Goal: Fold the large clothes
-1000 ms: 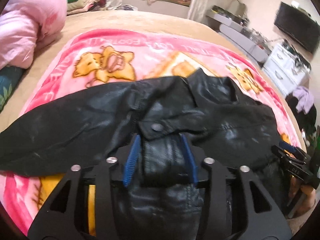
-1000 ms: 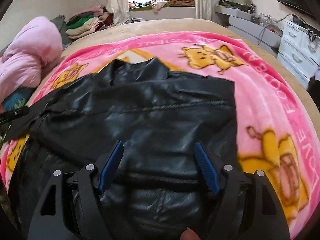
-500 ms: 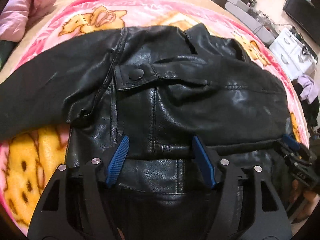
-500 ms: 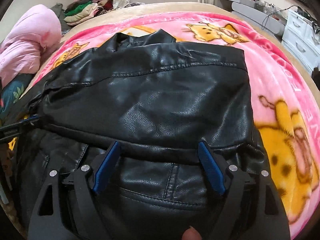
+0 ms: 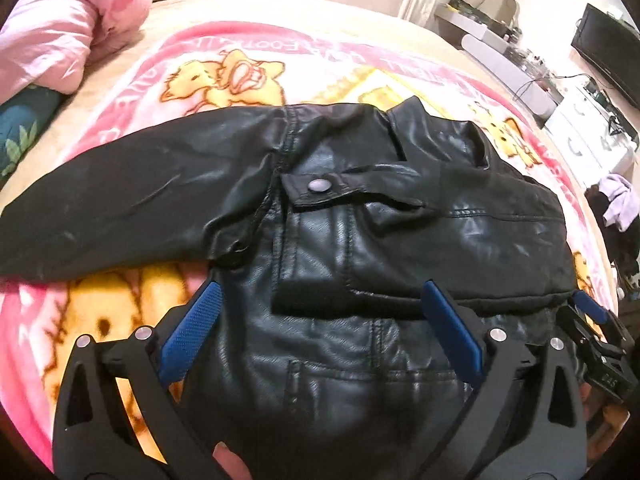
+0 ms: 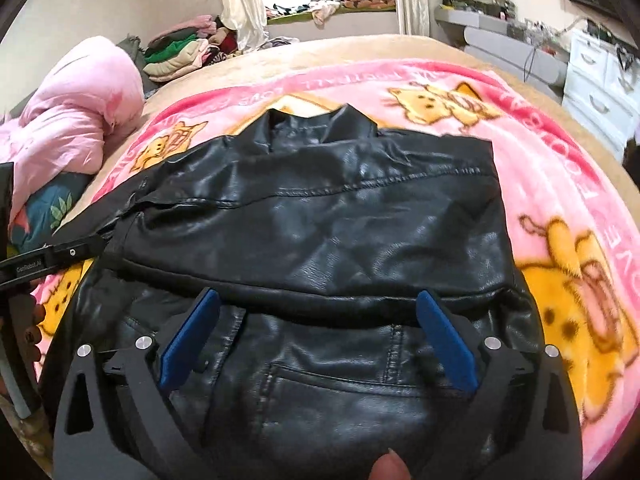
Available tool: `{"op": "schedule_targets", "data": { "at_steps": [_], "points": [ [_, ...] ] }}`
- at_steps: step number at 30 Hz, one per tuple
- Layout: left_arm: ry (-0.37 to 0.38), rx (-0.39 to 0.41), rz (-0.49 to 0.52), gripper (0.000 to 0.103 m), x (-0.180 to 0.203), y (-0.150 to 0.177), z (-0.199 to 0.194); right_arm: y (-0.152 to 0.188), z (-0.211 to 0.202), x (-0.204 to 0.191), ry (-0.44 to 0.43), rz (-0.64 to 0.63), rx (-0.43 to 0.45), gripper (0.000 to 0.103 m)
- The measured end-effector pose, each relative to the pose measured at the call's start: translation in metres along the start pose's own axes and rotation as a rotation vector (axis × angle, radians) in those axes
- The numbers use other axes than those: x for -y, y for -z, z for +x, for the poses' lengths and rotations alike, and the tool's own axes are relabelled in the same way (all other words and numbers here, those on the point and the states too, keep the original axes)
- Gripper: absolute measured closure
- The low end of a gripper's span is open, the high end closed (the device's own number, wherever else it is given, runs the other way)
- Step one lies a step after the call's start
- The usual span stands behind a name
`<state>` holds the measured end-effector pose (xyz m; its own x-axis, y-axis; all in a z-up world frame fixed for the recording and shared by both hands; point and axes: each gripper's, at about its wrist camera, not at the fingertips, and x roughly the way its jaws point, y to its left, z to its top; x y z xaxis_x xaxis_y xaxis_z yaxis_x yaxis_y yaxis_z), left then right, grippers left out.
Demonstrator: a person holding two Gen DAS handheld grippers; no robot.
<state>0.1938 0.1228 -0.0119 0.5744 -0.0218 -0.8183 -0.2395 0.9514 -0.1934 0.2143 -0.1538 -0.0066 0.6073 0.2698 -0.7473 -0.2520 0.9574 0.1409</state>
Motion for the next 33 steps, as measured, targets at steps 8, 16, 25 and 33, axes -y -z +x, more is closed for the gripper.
{"op": "schedule_targets", "data": {
  "at_steps": [8, 16, 25, 33],
  "points": [
    [-0.012, 0.023, -0.029, 0.009, -0.013, 0.002, -0.015, -0.008, -0.008, -0.025, -0.017, -0.041, 0.033, 0.005],
    [-0.029, 0.055, -0.087, 0.009, -0.035, -0.005, -0.028, -0.017, -0.011, -0.063, -0.039, -0.101, 0.054, 0.005],
    [-0.067, 0.092, -0.149, 0.009, -0.065, -0.011, -0.039, -0.031, -0.007, -0.108, -0.083, -0.162, 0.075, 0.004],
    [-0.107, 0.112, -0.191, 0.009, -0.087, -0.014, -0.046, -0.042, -0.004, -0.147, -0.117, -0.224, 0.085, 0.004]
  ]
}}
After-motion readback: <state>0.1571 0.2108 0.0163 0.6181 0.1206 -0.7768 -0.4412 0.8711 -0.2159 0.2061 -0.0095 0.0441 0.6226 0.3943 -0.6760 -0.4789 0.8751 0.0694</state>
